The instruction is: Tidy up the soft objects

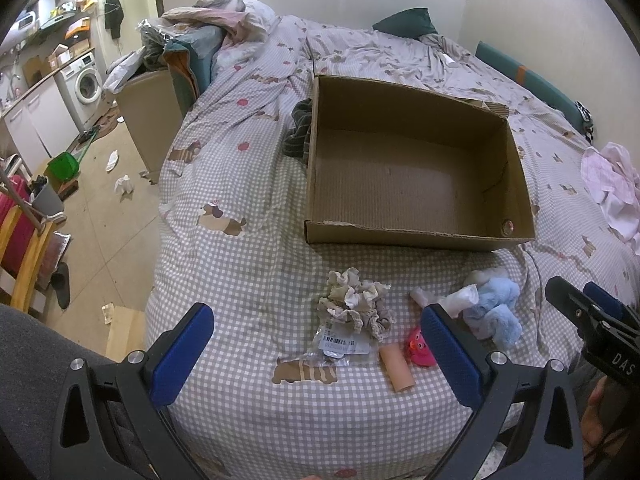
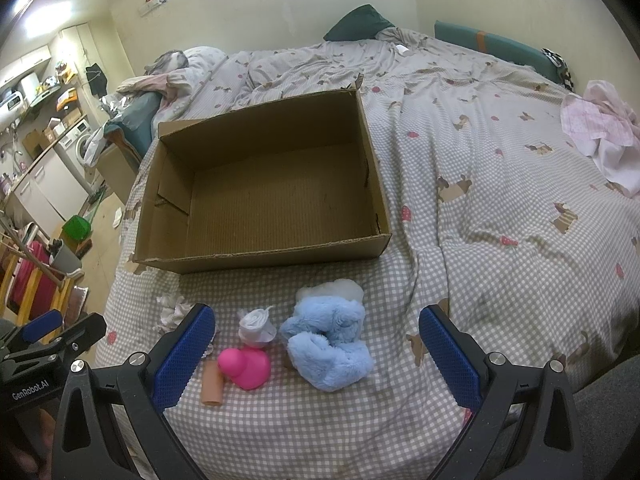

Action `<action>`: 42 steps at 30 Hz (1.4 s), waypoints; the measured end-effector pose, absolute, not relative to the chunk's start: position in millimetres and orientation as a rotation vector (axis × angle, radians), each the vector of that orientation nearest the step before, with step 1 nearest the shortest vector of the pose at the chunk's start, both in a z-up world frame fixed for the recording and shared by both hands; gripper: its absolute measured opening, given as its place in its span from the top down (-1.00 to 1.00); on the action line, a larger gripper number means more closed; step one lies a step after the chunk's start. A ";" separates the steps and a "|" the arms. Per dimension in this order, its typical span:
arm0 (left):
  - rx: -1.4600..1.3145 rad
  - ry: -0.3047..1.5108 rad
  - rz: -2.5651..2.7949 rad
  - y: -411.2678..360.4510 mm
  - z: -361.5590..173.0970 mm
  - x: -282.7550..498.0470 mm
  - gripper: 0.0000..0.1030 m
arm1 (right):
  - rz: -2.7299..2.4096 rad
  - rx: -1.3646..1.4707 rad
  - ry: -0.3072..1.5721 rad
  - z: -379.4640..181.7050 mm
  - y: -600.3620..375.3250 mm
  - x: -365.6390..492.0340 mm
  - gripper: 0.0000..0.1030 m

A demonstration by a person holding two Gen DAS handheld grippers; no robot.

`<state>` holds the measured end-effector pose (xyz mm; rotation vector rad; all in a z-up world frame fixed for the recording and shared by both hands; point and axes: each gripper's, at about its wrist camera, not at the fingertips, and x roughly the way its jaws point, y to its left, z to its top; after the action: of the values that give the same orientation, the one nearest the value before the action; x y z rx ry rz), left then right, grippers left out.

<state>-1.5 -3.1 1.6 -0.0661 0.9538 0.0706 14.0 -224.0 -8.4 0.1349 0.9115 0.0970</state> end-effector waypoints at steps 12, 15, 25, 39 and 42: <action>-0.066 0.954 0.071 -3.0 1.4 -1.4 -1.00 | 0.101 0.138 0.916 -9.0 -224.4 14.0 -1.00; -0.067 0.954 0.071 -3.0 1.3 -1.2 -1.00 | 0.101 0.138 0.916 -9.8 -224.9 13.2 -1.00; -0.068 0.969 0.058 -4.1 10.2 1.1 -1.00 | 0.111 0.172 0.924 -1.0 -226.2 16.1 -1.00; -0.080 1.013 0.088 12.5 29.2 49.1 -1.00 | 0.143 0.276 1.076 2.9 -266.2 67.6 -1.00; -0.094 1.028 0.107 19.2 18.4 55.8 -1.00 | 0.136 0.319 1.167 -19.4 -281.7 81.7 -1.00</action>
<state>55.8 19.2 18.4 -0.0937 1.0282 0.1072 81.7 -281.7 -19.4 0.3188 1.1670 0.1363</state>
